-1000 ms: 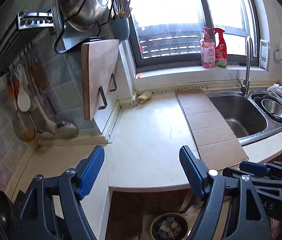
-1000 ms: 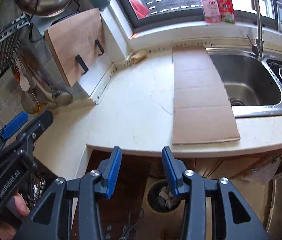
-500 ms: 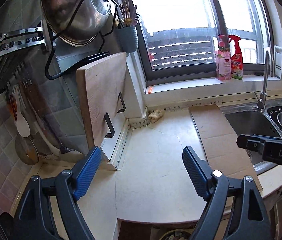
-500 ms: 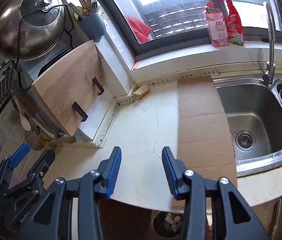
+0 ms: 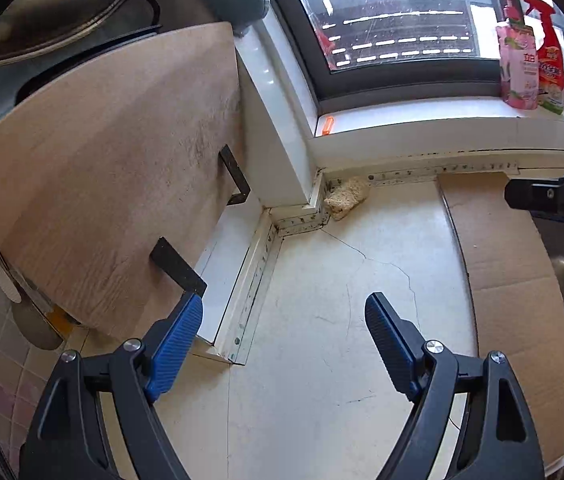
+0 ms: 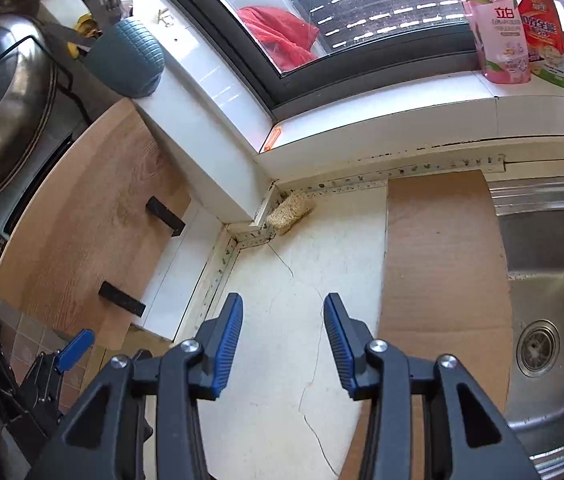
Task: Collect trash
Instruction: 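Grasp the loofah sponge with the right tool and lift it, then carry the loofah sponge with the right tool down to the bin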
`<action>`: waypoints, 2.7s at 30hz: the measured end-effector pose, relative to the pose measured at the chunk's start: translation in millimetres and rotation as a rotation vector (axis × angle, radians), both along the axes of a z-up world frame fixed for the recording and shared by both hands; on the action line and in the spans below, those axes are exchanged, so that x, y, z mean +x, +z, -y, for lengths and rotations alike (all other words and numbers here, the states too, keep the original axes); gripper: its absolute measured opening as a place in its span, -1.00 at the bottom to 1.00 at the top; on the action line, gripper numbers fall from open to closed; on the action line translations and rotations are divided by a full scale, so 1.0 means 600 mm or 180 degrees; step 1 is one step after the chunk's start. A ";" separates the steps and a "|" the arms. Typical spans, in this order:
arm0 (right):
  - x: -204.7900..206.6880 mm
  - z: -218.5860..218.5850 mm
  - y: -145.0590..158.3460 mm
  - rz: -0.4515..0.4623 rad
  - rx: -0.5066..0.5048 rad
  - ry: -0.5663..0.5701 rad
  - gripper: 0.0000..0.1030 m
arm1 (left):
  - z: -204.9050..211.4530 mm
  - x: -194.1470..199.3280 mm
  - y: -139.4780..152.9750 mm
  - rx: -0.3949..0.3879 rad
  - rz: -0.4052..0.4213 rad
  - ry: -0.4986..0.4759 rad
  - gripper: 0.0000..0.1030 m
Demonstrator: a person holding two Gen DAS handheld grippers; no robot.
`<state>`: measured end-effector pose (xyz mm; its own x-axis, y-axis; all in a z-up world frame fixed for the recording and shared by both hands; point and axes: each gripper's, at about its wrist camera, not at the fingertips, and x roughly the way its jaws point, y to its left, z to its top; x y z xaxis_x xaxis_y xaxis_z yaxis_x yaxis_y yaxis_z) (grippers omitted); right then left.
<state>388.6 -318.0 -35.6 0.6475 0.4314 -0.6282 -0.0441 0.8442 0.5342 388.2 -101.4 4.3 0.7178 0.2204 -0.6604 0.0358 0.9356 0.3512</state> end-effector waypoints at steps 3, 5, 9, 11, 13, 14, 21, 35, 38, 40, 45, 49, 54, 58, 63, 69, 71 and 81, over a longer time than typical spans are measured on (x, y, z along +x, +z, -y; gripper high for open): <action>0.063 0.011 -0.025 -0.0060 0.0073 0.0015 -0.17 | -0.013 0.051 -0.016 -0.0054 -0.0140 0.0153 0.59; 0.103 0.013 -0.044 -0.0124 0.0109 0.0038 -0.17 | -0.020 0.080 -0.027 -0.0091 -0.0212 0.0215 0.59; 0.177 0.003 -0.086 -0.0277 0.0232 0.0095 -0.17 | -0.035 0.133 -0.051 -0.0134 -0.0389 0.0312 0.59; 0.209 -0.007 -0.106 -0.0331 0.0300 0.0115 -0.17 | -0.039 0.158 -0.063 -0.0169 -0.0461 0.0314 0.59; 0.241 -0.018 -0.125 -0.0389 0.0356 0.0122 -0.17 | -0.038 0.178 -0.072 -0.0157 -0.0499 0.0300 0.59; 0.256 -0.024 -0.135 -0.0417 0.0386 0.0128 -0.17 | -0.035 0.188 -0.077 -0.0138 -0.0501 0.0279 0.59; 0.356 -0.081 -0.209 -0.0651 0.0582 0.0160 -0.17 | -0.025 0.262 -0.122 -0.0107 -0.0641 0.0131 0.49; 0.461 -0.137 -0.281 -0.0631 0.0697 0.0115 -0.25 | -0.057 0.322 -0.181 -0.0657 -0.1040 0.0119 0.11; 0.463 -0.146 -0.272 -0.0520 0.0594 0.0166 -0.39 | -0.063 0.321 -0.175 -0.0764 -0.1036 0.0164 0.06; 0.460 -0.148 -0.268 -0.0509 0.0558 0.0205 -0.41 | -0.064 0.317 -0.168 -0.0835 -0.1008 0.0177 0.05; 0.425 -0.143 -0.249 -0.0455 0.0475 0.0262 -0.42 | -0.058 0.303 -0.151 -0.0859 -0.0961 0.0156 0.05; 0.384 -0.135 -0.229 -0.0415 0.0390 0.0296 -0.42 | -0.048 0.279 -0.132 -0.0851 -0.0916 0.0071 0.04; 0.319 -0.122 -0.203 -0.0372 0.0330 0.0314 -0.42 | -0.040 0.229 -0.106 -0.0858 -0.0847 -0.0047 0.04; 0.254 -0.108 -0.168 -0.0335 0.0305 0.0297 -0.42 | -0.036 0.162 -0.079 -0.0836 -0.0776 -0.0143 0.04; 0.123 -0.102 -0.122 -0.0236 0.0236 0.0225 -0.42 | -0.044 0.054 -0.053 -0.0958 -0.0670 -0.0327 0.04; -0.068 -0.106 -0.083 -0.0097 0.0087 0.0032 -0.41 | -0.063 -0.095 -0.029 -0.1117 -0.0517 -0.0631 0.04; -0.137 -0.111 -0.074 -0.0062 0.0050 -0.0035 -0.41 | -0.072 -0.142 -0.024 -0.1201 -0.0498 -0.0713 0.04; -0.428 -0.171 -0.074 -0.0078 -0.0363 -0.0272 -0.41 | -0.108 -0.343 -0.067 -0.1383 -0.0554 -0.0977 0.04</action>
<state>132.1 -215.2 -80.0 0.6626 0.3003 -0.6862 0.0424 0.8996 0.4347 182.3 -36.5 -35.7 0.5784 -0.3004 -0.7584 0.3525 0.9305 -0.0998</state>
